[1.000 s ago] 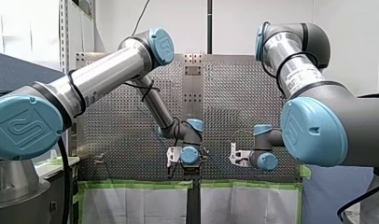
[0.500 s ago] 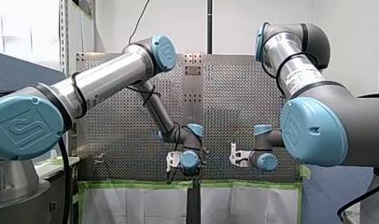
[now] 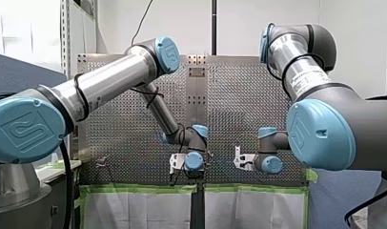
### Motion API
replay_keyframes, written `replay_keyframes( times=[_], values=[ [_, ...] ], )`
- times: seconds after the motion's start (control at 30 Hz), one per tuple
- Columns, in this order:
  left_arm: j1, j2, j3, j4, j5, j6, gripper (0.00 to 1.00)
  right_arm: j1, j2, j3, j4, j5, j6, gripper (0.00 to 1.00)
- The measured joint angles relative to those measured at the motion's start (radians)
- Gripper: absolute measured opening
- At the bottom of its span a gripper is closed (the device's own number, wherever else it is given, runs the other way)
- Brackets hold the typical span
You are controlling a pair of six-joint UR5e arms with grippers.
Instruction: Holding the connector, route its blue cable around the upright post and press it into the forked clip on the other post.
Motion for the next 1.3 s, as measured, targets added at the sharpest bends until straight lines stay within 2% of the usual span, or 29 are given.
replay_keyframes(
  times=[0.2,0.3,0.63,0.93,1.03,1.17,1.3],
  values=[
    [-0.017,0.000,-0.002,-0.012,-0.010,0.011,0.00,0.003,0.002,0.000,0.028,0.002,-0.022,0.00],
    [-0.028,0.000,-0.002,-0.025,-0.022,0.018,0.00,0.003,0.005,0.000,0.037,0.007,-0.027,0.00],
    [-0.059,0.003,-0.002,-0.039,-0.096,0.020,0.00,0.004,0.012,0.000,0.059,0.043,-0.053,0.00],
    [-0.081,0.010,-0.006,-0.059,-0.123,0.015,0.00,0.000,0.009,0.002,0.089,0.057,-0.091,0.00],
    [-0.085,0.025,-0.022,-0.051,-0.121,0.013,0.00,-0.001,0.002,0.005,0.091,0.054,-0.095,0.00],
    [-0.079,0.058,-0.055,-0.022,-0.095,0.000,0.00,-0.003,-0.008,0.008,0.090,0.045,-0.094,0.00],
    [-0.070,0.082,-0.080,0.007,-0.067,-0.008,0.00,-0.005,-0.020,0.010,0.088,0.041,-0.086,0.00]
  ],
)
